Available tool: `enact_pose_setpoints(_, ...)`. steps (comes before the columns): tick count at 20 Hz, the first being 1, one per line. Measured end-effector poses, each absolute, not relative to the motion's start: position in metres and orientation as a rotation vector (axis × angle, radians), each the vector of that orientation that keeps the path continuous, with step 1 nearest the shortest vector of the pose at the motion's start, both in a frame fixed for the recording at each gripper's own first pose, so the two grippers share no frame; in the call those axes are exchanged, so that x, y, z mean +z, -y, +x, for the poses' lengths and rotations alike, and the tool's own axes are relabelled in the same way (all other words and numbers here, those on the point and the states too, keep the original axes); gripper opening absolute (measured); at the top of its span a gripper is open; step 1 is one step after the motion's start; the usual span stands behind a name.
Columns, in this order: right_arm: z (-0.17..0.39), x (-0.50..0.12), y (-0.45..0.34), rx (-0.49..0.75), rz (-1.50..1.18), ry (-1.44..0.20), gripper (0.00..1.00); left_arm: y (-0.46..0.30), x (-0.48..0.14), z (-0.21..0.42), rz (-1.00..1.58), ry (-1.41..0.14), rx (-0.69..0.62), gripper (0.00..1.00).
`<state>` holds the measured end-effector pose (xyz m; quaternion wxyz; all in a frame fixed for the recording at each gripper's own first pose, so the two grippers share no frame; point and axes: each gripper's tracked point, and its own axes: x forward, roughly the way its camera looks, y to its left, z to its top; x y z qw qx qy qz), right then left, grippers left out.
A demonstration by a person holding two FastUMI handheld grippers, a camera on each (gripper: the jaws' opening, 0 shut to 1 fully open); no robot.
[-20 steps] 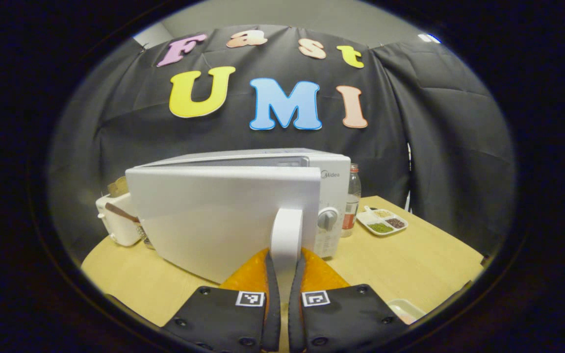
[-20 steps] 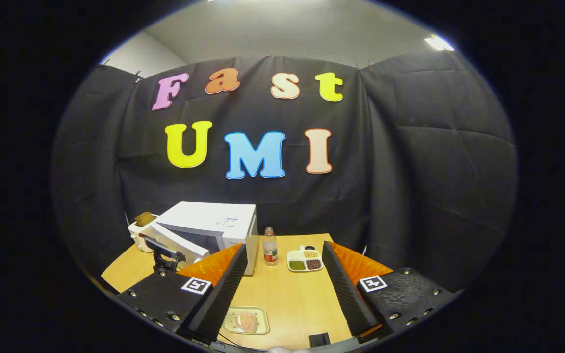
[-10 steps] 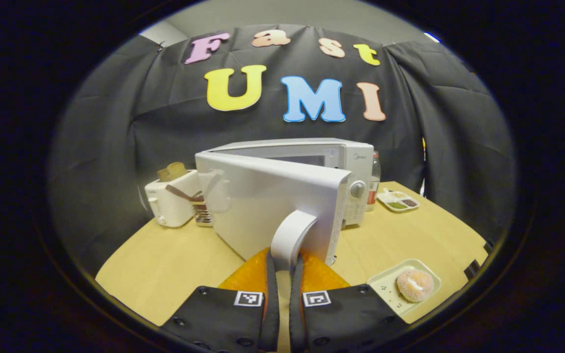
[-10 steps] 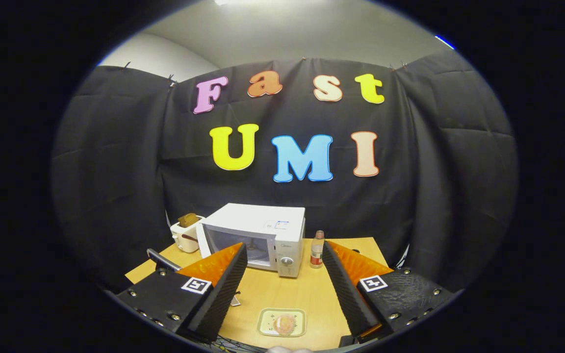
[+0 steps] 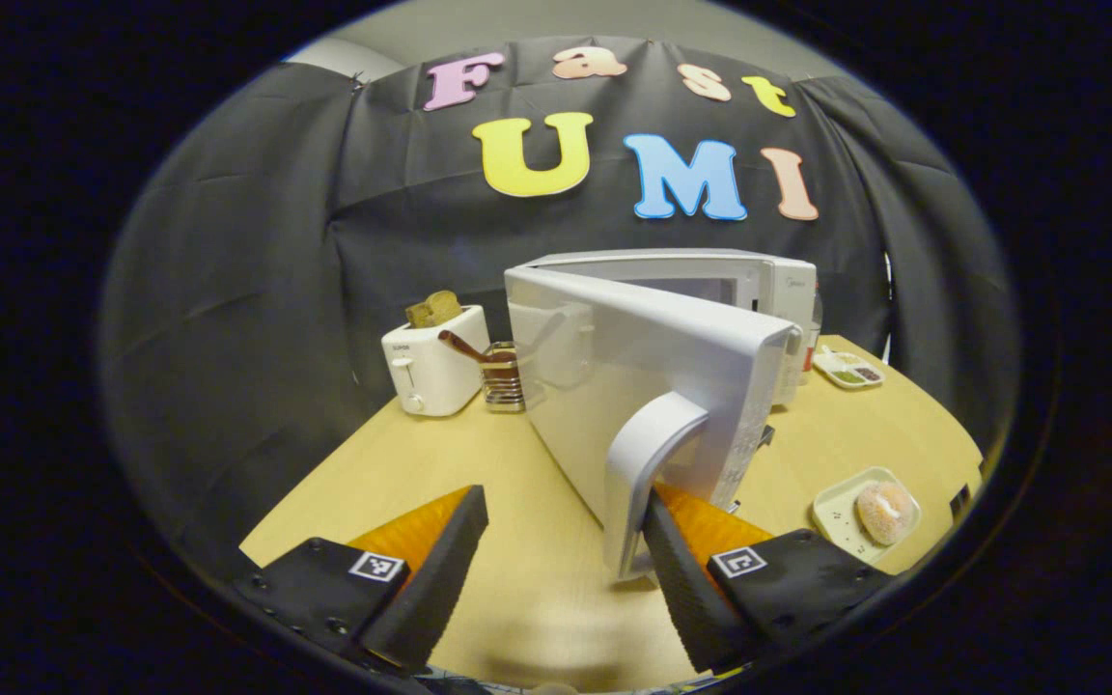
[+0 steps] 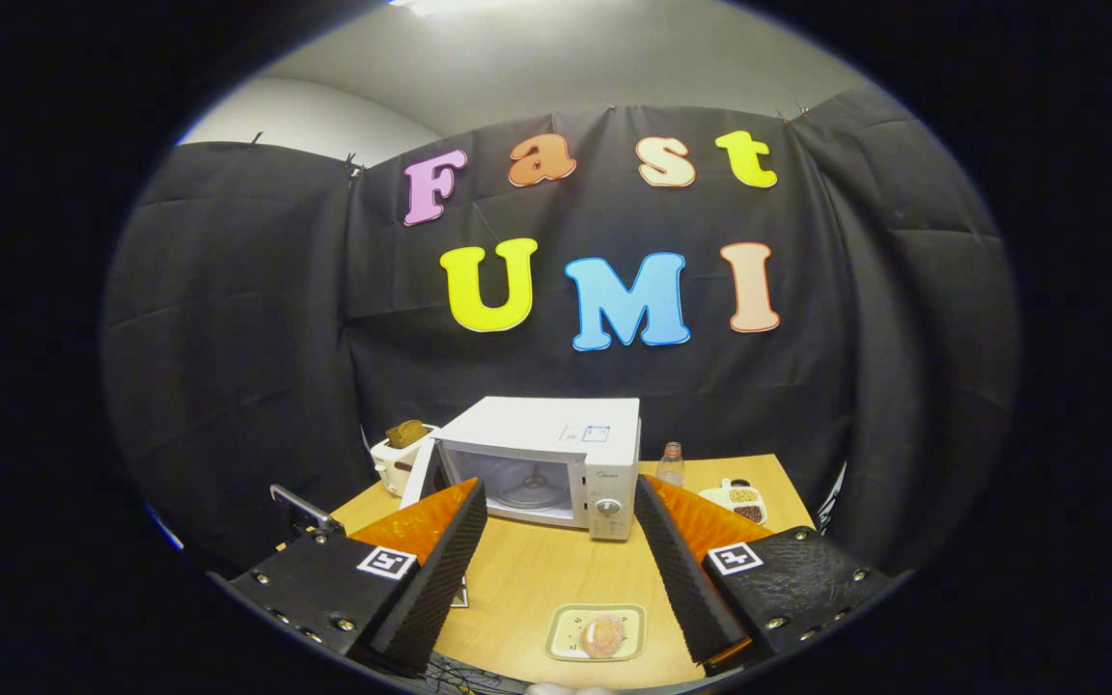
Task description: Open the microwave oven with the left hand, put the food in, and close the microwave oven.
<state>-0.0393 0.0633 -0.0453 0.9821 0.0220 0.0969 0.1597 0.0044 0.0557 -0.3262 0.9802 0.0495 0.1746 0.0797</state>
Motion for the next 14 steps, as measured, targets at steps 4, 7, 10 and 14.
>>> enact_pose_setpoints(4, -0.04, -0.064, -0.085, 0.37, 0.058, -0.242, 0.94, -0.091, -0.311, -0.021, 0.114, -0.326, 0.21, 0.94)
enact_pose_setpoints(7, -0.036, -0.067, -0.099, 0.401, 0.054, -0.242, 0.94, -0.123, -0.298, -0.038, 0.131, -0.307, 0.263, 0.97)
enact_pose_setpoints(10, -0.033, -0.071, -0.104, 0.411, 0.035, -0.239, 0.94, -0.165, -0.295, -0.051, 0.165, -0.325, 0.344, 0.98)
enact_pose_setpoints(14, -0.03, -0.08, -0.101, 0.405, 0.012, -0.245, 0.94, -0.202, -0.269, -0.06, 0.155, -0.283, 0.417, 0.99)
